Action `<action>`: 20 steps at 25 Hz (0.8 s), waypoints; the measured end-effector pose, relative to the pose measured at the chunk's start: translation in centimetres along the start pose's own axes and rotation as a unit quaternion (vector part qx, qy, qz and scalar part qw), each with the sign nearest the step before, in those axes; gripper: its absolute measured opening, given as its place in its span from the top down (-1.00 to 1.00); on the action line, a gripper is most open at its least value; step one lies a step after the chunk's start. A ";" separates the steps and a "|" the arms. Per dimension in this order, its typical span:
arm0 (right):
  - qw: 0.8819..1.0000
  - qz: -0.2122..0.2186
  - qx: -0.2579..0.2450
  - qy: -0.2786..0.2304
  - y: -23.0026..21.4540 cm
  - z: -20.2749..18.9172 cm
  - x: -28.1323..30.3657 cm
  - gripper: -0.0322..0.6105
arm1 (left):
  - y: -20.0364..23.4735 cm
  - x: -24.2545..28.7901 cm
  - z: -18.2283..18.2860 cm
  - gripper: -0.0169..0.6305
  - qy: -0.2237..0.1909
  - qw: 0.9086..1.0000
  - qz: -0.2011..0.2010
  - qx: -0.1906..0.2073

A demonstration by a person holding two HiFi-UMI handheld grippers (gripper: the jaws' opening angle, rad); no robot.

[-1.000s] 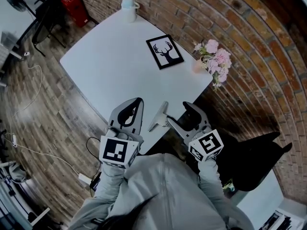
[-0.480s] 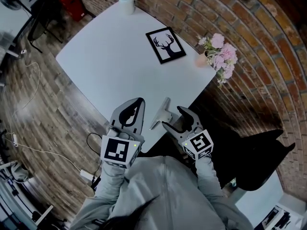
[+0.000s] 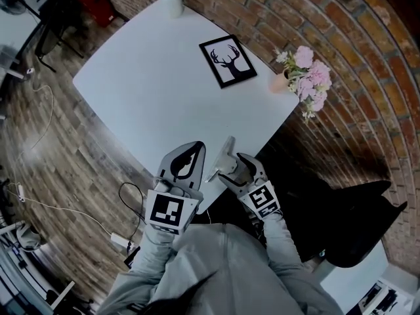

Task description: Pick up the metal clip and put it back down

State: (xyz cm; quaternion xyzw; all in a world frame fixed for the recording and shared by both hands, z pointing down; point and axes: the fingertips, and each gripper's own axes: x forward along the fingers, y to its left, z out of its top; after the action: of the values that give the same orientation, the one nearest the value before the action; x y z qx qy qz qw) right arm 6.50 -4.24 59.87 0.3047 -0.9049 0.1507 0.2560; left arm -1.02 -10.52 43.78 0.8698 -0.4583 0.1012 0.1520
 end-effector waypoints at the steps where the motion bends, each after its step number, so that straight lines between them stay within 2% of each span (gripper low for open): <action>1: 1.000 0.005 0.000 0.007 0.0 -0.6 0.5 -0.12 | 0.0 0.2 -0.2 0.86 0.003 1.000 -0.001 0.000; 4: 0.999 0.016 -0.007 0.027 0.1 -2.0 1.6 -0.12 | -0.1 0.5 -0.7 0.86 0.008 1.000 -0.006 -0.002; 9: 0.997 0.025 -0.046 0.052 -0.3 -3.2 2.5 -0.12 | 0.1 0.8 -1.1 0.86 0.012 1.000 -0.007 -0.005; 16: 0.987 0.048 -0.113 0.107 0.0 -3.7 2.9 -0.10 | 0.1 1.1 -1.5 0.86 0.018 1.000 -0.009 -0.003; 20: 0.984 0.055 -0.119 0.119 0.0 -4.2 3.2 -0.07 | 0.1 1.3 -1.5 0.86 0.017 1.000 -0.007 -0.005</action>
State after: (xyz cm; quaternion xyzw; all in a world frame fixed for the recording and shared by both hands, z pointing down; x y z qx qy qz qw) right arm 5.92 -3.95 65.12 0.2017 -0.8950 0.0906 0.3874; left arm -0.42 -11.06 45.58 0.8705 -0.4499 0.1125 0.1648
